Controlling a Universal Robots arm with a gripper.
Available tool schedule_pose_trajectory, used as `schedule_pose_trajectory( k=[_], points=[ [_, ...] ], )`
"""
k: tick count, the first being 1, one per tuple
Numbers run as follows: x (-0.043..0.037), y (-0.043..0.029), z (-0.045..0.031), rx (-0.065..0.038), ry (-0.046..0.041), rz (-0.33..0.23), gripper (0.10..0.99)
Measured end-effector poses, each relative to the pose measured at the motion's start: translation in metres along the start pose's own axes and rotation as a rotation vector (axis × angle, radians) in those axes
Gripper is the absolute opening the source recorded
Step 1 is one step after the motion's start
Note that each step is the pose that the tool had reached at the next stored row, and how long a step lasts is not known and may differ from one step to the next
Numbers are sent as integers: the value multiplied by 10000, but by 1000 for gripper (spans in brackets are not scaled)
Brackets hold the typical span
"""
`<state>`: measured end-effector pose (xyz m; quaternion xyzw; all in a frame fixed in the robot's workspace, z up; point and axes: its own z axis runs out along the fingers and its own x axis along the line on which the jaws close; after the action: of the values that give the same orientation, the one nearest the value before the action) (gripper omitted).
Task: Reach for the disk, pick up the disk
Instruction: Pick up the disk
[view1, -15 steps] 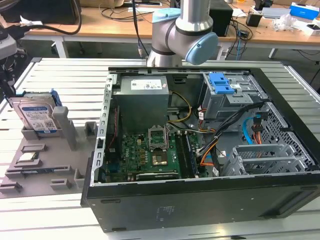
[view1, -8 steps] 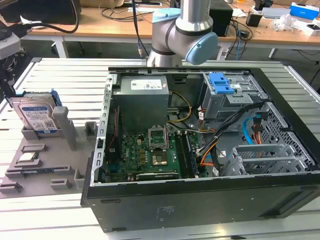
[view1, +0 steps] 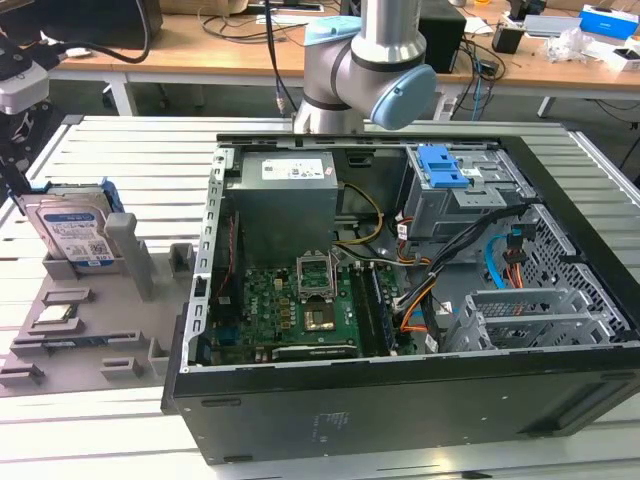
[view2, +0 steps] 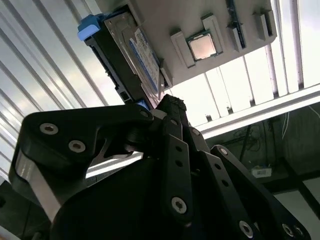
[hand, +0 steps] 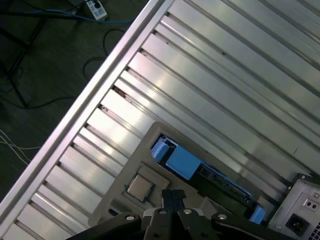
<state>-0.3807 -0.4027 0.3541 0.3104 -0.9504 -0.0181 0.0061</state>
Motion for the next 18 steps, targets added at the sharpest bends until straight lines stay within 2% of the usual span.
schedule_pose_trajectory(
  k=[6,18],
  points=[
    [0,0,0,0,19,-499,106],
    [-2,-1,0,-2,41,-1117,106]
  ],
)
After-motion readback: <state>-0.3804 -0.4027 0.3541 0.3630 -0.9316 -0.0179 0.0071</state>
